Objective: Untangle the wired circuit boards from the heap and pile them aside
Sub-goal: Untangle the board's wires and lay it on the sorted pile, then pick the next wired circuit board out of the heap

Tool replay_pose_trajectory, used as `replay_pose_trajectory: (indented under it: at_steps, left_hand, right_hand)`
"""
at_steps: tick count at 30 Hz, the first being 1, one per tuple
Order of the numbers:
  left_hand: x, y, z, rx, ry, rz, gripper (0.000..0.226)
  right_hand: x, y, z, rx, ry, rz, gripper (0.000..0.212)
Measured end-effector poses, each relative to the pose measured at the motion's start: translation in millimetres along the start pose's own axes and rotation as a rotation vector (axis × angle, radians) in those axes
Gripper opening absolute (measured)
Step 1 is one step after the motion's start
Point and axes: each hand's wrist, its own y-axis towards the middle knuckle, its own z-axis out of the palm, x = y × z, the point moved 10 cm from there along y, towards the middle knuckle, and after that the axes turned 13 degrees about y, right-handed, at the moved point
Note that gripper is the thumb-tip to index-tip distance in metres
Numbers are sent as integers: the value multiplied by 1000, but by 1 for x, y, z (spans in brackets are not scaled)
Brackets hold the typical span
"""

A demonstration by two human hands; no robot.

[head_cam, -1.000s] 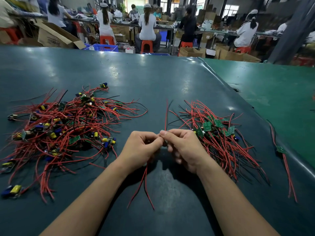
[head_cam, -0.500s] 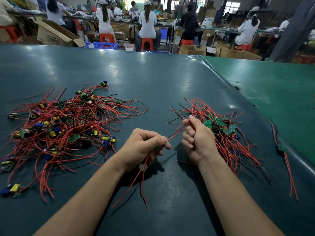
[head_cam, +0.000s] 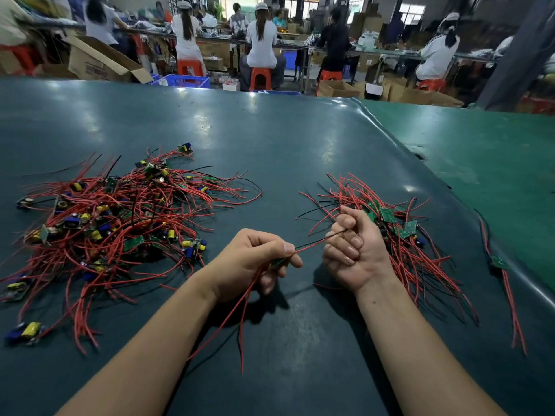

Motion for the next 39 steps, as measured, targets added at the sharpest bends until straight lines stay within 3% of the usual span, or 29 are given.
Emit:
replay_pose_trajectory:
  at_steps: [4, 8, 11, 16, 20, 24, 29, 31, 34, 39]
  left_hand:
    - [0, 4, -10, -109, -105, 14, 20]
    - [0, 6, -32, -313, -201, 32, 26]
    - [-3, 6, -26, -289, -128, 51, 31]
    - [-6, 5, -17, -209, -5, 61, 47]
    - [-7, 4, -25, -246, -137, 63, 46]
    - [-12, -9, -73, -647, -42, 137, 18]
    - [-8, -34, -110, -1048, -42, 157, 41]
    - [-14, -46, -114, -1142, 12, 202, 45]
    - [-26, -52, -104, -1153, 158, 281, 45]
    - [-39, -51, -91, -1099, 444, 303, 41]
  right_hand:
    - [14, 2, -3, -38, -88, -139, 46]
    - [-7, -1, -4, -45, -624, -75, 56]
    - [-38, -7, 5, 95, -823, 27, 37]
    - [-34, -9, 9, 127, -879, -72, 26]
    - [-7, -14, 24, 124, -812, -311, 11]
    - [29, -34, 35, 59, -799, -666, 9]
    - [50, -47, 28, -76, -553, -856, 12]
    - [60, -50, 11, -185, -347, -881, 10]
    - [52, -44, -15, -301, -97, -774, 8]
    - [45, -43, -28, -394, -13, -727, 7]
